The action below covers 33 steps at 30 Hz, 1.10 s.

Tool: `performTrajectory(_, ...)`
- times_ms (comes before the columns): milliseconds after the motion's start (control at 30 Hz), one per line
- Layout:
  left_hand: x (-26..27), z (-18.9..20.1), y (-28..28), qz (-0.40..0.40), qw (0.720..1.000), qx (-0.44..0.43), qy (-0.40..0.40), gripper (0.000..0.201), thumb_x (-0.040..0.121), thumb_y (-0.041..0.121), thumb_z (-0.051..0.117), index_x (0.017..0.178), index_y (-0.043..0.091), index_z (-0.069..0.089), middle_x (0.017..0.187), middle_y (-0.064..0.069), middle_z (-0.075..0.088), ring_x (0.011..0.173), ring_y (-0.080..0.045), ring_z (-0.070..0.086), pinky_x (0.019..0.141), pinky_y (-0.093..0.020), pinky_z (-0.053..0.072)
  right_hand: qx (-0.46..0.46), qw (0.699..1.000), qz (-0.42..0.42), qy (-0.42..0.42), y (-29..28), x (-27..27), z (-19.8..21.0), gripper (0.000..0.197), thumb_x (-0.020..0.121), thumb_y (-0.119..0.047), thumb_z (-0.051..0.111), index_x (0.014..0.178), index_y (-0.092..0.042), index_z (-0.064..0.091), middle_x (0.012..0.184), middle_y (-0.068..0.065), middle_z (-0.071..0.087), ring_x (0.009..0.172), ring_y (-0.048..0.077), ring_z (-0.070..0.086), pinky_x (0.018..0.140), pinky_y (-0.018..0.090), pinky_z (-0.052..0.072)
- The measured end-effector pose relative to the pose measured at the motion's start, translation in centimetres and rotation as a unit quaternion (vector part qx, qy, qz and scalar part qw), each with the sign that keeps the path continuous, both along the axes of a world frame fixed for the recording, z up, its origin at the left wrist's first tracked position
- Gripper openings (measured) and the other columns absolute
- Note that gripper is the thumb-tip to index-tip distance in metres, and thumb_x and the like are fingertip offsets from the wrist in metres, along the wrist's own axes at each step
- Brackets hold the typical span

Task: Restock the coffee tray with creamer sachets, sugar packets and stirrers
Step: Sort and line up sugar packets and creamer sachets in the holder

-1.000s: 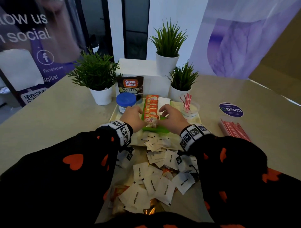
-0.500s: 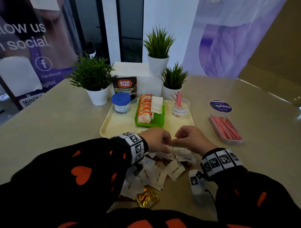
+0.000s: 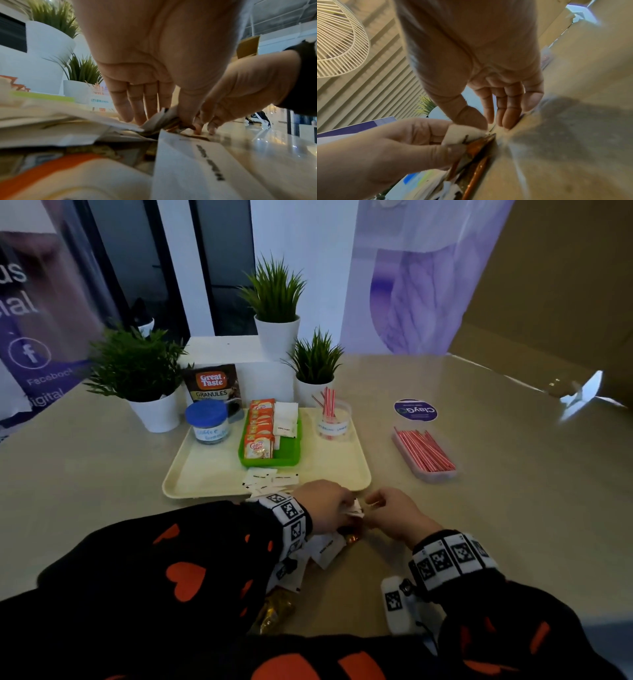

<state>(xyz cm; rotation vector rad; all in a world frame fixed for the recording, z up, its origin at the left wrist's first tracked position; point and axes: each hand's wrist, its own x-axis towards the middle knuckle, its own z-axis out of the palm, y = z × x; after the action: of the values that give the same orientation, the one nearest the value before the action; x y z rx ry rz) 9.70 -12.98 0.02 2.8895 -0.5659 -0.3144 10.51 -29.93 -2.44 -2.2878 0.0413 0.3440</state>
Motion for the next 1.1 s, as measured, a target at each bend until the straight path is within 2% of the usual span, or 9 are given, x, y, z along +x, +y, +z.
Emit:
performTrajectory(100, 0.2, -0.2, 0.4, 0.045, 0.997, -0.065, 0.022, 0.031, 0.098, 0.039, 0.056, 0.12, 0.021, 0.067, 0.115, -0.004, 0.067, 0.105, -0.024, 0.061, 0.088, -0.034, 0.05, 0.011, 0.999, 0.042, 0.028, 0.2, -0.2, 0.1, 0.032, 0.065, -0.011, 0.089, 0.094, -0.01, 0.075, 0.092, 0.011, 0.072, 0.089, 0.024, 0.067, 0.081, 0.042, 0.055)
performTrajectory(200, 0.5, -0.4, 0.8, 0.086, 0.991, -0.102, 0.029, 0.027, 0.1, 0.024, 0.05, 0.122, 0.019, 0.064, 0.118, -0.008, 0.065, 0.109, -0.027, 0.06, 0.087, -0.034, 0.049, 0.027, 0.997, 0.057, 0.033, 0.4, -0.6, 0.3, 0.038, 0.061, -0.019, 0.095, 0.09, -0.023, 0.07, 0.086, -0.002, 0.07, 0.08, 0.011, 0.065, 0.067, 0.025, 0.052)
performTrajectory(333, 0.4, -0.7, 0.9, 0.124, 0.982, -0.135, 0.036, 0.036, 0.103, 0.02, 0.045, 0.138, 0.025, 0.045, 0.118, -0.012, 0.064, 0.102, -0.028, 0.061, 0.085, -0.037, 0.052, 0.021, 0.998, 0.058, -0.001, 0.8, -0.9, -0.1, 0.038, 0.061, -0.028, 0.093, 0.087, -0.033, 0.067, 0.091, -0.004, 0.072, 0.088, 0.016, 0.068, 0.086, 0.039, 0.058)
performTrajectory(533, 0.1, -0.5, 1.2, 0.1, 0.984, -0.149, 0.008, 0.073, 0.089, -0.007, 0.051, 0.142, 0.033, 0.022, 0.094, -0.015, 0.067, 0.078, -0.031, 0.065, 0.073, -0.052, 0.055, 0.02, 0.999, 0.043, -0.004, 0.2, -0.9, -0.2, 0.027, 0.078, -0.018, 0.083, 0.097, -0.027, 0.067, 0.088, -0.003, 0.064, 0.077, 0.008, 0.059, 0.063, 0.021, 0.046)
performTrajectory(633, 0.3, -0.1, 1.5, 0.119, 0.975, -0.186, -0.019, 0.056, 0.088, -0.01, 0.044, 0.126, 0.029, 0.031, 0.086, -0.013, 0.064, 0.072, -0.031, 0.062, 0.065, -0.048, 0.052, 0.08, 0.997, 0.003, 0.0, -0.3, -1.1, -0.1, 0.014, 0.084, -0.004, 0.075, 0.096, -0.01, 0.069, 0.088, 0.008, 0.065, 0.07, 0.01, 0.059, 0.047, 0.011, 0.044)
performTrajectory(700, 0.1, 0.5, 1.8, 0.137, 0.971, -0.192, -0.045, 0.042, 0.087, -0.01, 0.04, 0.113, 0.023, 0.039, 0.079, -0.011, 0.058, 0.068, -0.03, 0.055, 0.056, -0.04, 0.042, 0.12, 0.992, -0.031, -0.009, -0.6, -1.1, -0.1, 0.007, 0.085, -0.006, 0.075, 0.09, -0.008, 0.07, 0.083, 0.007, 0.066, 0.069, 0.011, 0.06, 0.048, 0.012, 0.045)
performTrajectory(833, 0.3, 1.3, 2.2, 0.161, 0.972, -0.157, -0.063, 0.038, 0.083, -0.011, 0.044, 0.097, 0.019, 0.062, 0.099, -0.004, 0.055, 0.091, -0.027, 0.057, 0.073, -0.03, 0.042, 0.149, 0.984, -0.093, -0.016, -1.4, -0.1, -0.7, 0.012, 0.09, -0.015, 0.07, 0.094, -0.004, 0.074, 0.081, 0.01, 0.071, 0.065, 0.015, 0.059, 0.054, 0.022, 0.048)
performTrajectory(933, 0.2, 1.1, 2.1, 0.163, 0.972, -0.163, -0.046, 0.036, 0.09, -0.004, 0.044, 0.098, 0.02, 0.07, 0.109, -0.002, 0.059, 0.099, -0.023, 0.059, 0.088, -0.032, 0.048, 0.212, 0.969, -0.129, 0.001, -1.8, 0.2, -1.0, 0.014, 0.094, -0.014, 0.066, 0.092, -0.003, 0.074, 0.084, 0.014, 0.073, 0.063, 0.015, 0.062, 0.057, 0.028, 0.049)
performTrajectory(1100, 0.0, 0.3, 1.4, 0.181, 0.952, -0.243, -0.033, 0.017, 0.092, 0.023, 0.059, 0.106, 0.023, 0.07, 0.107, 0.003, 0.064, 0.09, -0.012, 0.059, 0.071, -0.025, 0.047, 0.287, 0.95, -0.119, 0.002, -1.7, -0.4, -0.4, 0.018, 0.098, -0.013, 0.06, 0.087, -0.007, 0.073, 0.086, 0.014, 0.073, 0.075, 0.018, 0.064, 0.063, 0.027, 0.049)
